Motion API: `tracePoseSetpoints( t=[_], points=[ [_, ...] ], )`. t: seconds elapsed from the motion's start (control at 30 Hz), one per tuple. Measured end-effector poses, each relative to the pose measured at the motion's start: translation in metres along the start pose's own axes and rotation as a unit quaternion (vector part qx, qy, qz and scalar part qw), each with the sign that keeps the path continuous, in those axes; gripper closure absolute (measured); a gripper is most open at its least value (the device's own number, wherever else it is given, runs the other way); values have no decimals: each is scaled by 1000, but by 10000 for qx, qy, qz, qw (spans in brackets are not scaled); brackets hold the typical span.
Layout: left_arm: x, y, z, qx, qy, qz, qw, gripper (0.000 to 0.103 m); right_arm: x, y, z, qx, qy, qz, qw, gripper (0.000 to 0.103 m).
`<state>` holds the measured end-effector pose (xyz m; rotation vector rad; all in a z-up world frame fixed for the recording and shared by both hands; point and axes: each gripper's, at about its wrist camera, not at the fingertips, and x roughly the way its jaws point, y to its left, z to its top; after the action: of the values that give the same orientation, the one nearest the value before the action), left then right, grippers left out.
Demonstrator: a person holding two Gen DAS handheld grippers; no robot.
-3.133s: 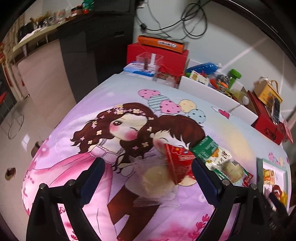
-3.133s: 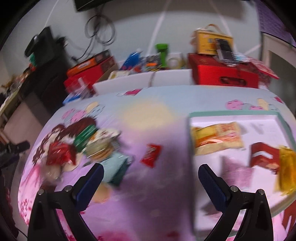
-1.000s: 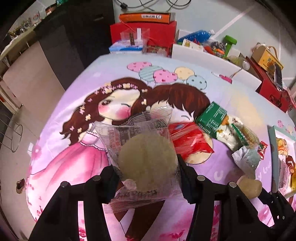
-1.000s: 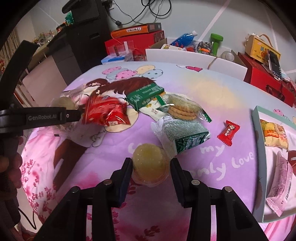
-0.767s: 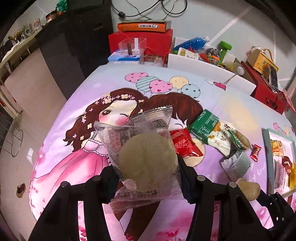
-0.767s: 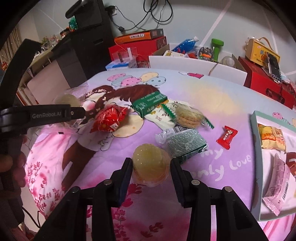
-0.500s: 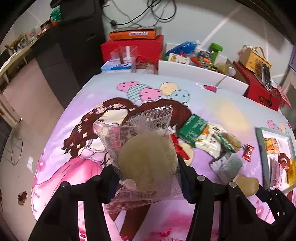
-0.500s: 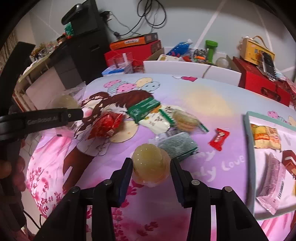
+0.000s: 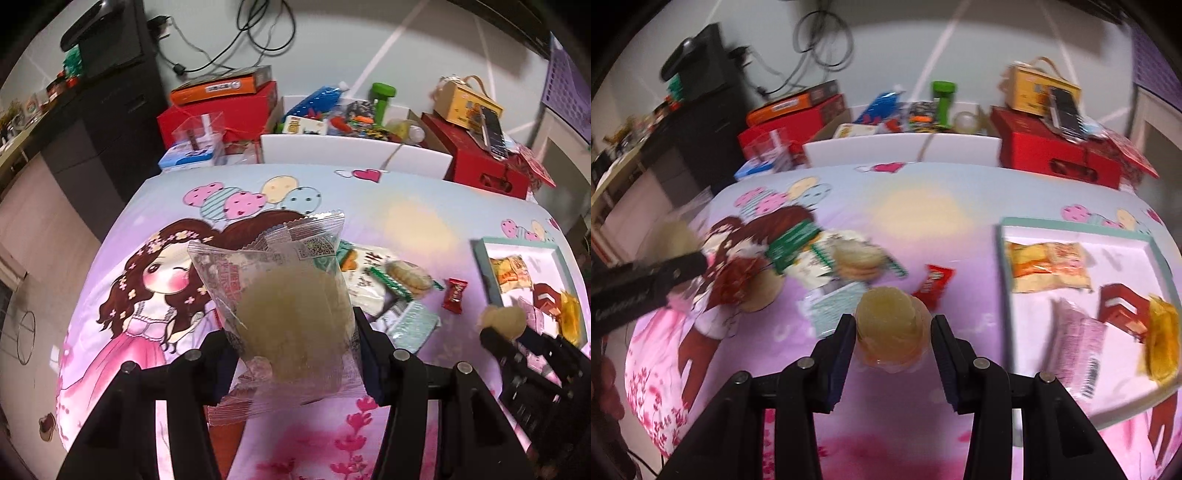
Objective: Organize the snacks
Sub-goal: 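Lift the clear bun bag with the left gripper while the right lifts the yellow cake, then lower the bun bag and yellow cake into the tray and open both grippers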
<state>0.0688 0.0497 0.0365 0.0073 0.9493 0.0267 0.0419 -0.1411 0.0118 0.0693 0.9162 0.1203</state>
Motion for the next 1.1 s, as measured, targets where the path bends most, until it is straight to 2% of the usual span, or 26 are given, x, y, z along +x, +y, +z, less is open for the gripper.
tracePoseSetpoints(
  t=[0.27, 0.63, 0.73, 0.87, 1.1],
  points=[
    [4, -31, 0, 276, 49, -273, 9992, 46, -9, -51, 11, 547, -93, -432, 9975, 58],
    [10, -85, 5, 766, 130, -614, 9951, 46, -22, -119, 17, 1238, -210, -886, 9881, 58],
    [14, -106, 6, 964, 191, -760, 9923, 46, -22, -135, 19, 1364, -217, -977, 9856, 58],
    [23, -133, 7, 1116, 397, -1197, 9857, 46, -21, -156, 22, 1442, -250, -1204, 9819, 58],
    [34, -186, 10, 1598, 515, -1427, 9754, 46, -17, -197, 22, 1762, -289, -1290, 9754, 58]
  ],
)
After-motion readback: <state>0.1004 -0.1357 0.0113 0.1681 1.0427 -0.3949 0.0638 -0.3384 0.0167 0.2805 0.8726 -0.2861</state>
